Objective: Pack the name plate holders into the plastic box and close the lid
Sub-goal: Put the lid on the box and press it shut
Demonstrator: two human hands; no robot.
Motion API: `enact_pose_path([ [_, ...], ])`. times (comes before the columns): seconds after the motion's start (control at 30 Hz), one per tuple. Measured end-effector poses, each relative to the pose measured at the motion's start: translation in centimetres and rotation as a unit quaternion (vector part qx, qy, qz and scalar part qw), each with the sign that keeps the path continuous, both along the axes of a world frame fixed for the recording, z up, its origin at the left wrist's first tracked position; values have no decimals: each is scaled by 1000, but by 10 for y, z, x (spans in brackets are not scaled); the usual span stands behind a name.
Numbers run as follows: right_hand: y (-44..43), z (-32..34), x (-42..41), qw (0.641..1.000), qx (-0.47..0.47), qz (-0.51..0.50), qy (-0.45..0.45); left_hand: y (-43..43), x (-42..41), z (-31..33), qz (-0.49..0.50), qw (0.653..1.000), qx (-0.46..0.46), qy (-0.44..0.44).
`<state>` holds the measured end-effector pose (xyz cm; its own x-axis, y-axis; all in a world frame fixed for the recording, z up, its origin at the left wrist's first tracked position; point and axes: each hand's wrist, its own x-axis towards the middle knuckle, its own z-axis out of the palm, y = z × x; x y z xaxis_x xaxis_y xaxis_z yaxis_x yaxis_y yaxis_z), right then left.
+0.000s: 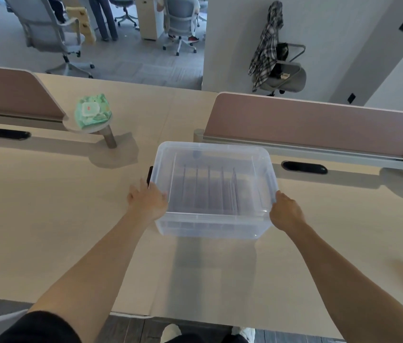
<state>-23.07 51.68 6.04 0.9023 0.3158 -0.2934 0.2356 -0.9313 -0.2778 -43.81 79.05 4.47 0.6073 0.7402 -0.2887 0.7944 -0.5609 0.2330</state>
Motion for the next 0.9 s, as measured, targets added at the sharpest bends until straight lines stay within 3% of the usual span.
enact_pose_path([
  [0.13, -3, -1, 6, 997, -43, 68, -13, -24, 20, -7, -121, 989, 69, -46],
  [0.27, 8, 15, 15, 986, -84, 138, -38, -28, 50, -12, -183, 980, 59, -47],
  [0.5, 55, 8, 19, 953, -90, 291, -9, -15, 94, -13, -179, 982, 60, 3],
  [0.9, 107, -53, 44, 931, -109, 327, -122, -18, 99, -51, -197, 972, 128, -3],
])
